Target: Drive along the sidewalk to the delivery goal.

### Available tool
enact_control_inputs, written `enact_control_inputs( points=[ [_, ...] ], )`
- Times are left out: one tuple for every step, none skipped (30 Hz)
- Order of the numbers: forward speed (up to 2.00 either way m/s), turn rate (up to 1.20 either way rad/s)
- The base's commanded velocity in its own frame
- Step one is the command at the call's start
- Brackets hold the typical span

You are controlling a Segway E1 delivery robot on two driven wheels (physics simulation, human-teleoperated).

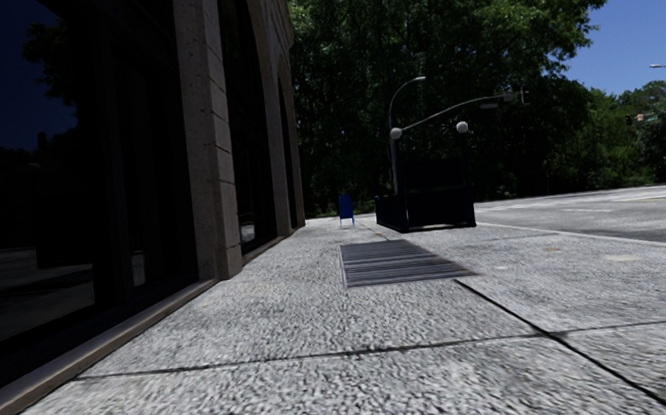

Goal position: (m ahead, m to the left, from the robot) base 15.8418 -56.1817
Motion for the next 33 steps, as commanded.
enact_control_inputs(
  points=[
    [2.0, 0.0],
    [2.0, 0.0],
    [2.0, 0.0],
    [2.0, 0.0],
    [2.0, 0.0],
    [2.0, 0.0],
    [2.0, 0.0],
    [2.0, 0.0],
    [2.0, 0.0],
    [2.0, 0.0],
    [2.0, 0.0],
    [2.0, 0.0],
    [2.0, 0.0],
    [2.0, 0.0],
    [2.0, 0.0],
    [2.0, 0.0],
    [2.0, 0.0],
    [2.0, 0.0],
    [2.0, 0.0],
    [2.0, 0.0],
    [2.0, 0.0],
    [2.0, 0.0],
    [2.0, 0.0],
    [2.0, 0.0],
    [2.0, 0.0],
    [2.0, 0.0],
    [2.0, 0.0],
    [2.0, 0.0],
    [2.0, 0.0],
    [2.0, 0.0],
    [2.0, 0.0],
    [2.0, 0.0],
    [2.0, 0.0]
  ],
)
